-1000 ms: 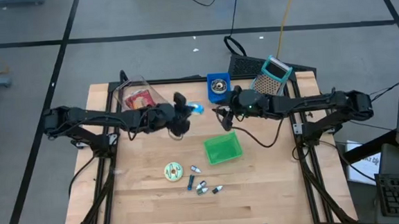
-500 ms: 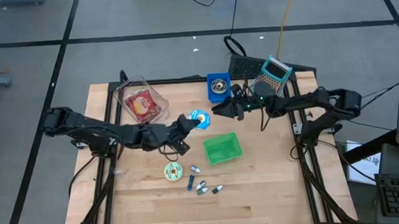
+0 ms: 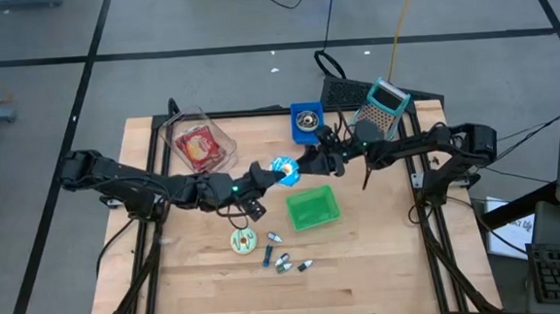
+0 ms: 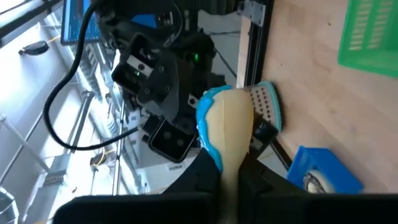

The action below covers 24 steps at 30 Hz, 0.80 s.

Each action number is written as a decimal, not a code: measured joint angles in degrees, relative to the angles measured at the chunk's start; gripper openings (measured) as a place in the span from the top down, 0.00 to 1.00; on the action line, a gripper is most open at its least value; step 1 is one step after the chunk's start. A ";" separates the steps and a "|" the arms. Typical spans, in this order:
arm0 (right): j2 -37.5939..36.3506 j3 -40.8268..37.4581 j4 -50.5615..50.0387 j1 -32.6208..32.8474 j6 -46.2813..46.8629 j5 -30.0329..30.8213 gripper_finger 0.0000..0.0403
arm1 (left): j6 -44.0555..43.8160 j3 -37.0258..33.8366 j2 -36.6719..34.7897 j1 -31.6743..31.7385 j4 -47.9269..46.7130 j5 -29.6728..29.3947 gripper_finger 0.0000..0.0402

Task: Pick & Place Food Item
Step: Put the blue donut into the blue bin

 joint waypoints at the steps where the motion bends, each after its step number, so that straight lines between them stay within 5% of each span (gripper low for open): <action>1: 0.00 0.31 -0.57 0.21 -0.59 0.04 0.44 | -0.04 0.00 0.00 0.00 0.02 0.61 0.94; 9: 0.00 1.87 -7.50 0.48 -5.03 2.67 0.56 | -1.97 0.00 0.00 0.15 0.23 1.07 0.92; 15: 0.00 1.87 -7.22 0.48 -5.16 2.57 0.72 | -3.36 0.00 0.00 0.15 -0.26 1.09 0.95; 24: 0.02 1.87 -1.13 1.20 -7.69 -1.60 0.95 | -9.57 0.00 0.00 1.34 0.05 1.28 0.87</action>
